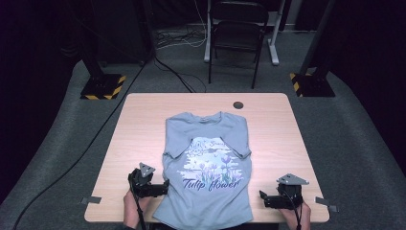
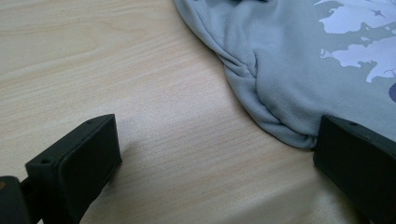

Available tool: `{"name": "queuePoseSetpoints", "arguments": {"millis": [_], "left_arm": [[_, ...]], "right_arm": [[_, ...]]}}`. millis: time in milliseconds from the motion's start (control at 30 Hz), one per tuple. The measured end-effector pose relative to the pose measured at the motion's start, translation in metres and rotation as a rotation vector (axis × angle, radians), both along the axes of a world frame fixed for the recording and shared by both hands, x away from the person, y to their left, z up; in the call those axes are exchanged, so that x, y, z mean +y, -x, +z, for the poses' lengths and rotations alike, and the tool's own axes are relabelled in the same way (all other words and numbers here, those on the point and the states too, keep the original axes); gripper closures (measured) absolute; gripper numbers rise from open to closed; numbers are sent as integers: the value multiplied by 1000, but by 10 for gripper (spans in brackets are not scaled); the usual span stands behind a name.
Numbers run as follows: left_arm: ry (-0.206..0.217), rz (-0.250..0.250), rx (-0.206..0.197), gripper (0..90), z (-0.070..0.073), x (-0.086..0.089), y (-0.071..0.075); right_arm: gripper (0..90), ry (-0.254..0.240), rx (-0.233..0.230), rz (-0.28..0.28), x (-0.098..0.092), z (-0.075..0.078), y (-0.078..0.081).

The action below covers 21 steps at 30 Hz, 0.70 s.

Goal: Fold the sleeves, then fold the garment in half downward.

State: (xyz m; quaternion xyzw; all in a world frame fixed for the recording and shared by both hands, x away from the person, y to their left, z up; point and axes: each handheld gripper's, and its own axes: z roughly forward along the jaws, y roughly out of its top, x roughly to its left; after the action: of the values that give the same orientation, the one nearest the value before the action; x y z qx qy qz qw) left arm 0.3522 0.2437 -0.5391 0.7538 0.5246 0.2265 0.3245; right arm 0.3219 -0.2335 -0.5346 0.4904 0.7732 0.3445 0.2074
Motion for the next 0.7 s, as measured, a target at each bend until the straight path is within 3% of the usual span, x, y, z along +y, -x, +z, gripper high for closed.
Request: {"name": "queuePoseSetpoints", "arguments": {"millis": [700], "left_arm": [[-3, -12, 2, 1, 0, 1, 0]], "right_arm": [[13, 4, -2, 11, 2, 0, -2]]}}
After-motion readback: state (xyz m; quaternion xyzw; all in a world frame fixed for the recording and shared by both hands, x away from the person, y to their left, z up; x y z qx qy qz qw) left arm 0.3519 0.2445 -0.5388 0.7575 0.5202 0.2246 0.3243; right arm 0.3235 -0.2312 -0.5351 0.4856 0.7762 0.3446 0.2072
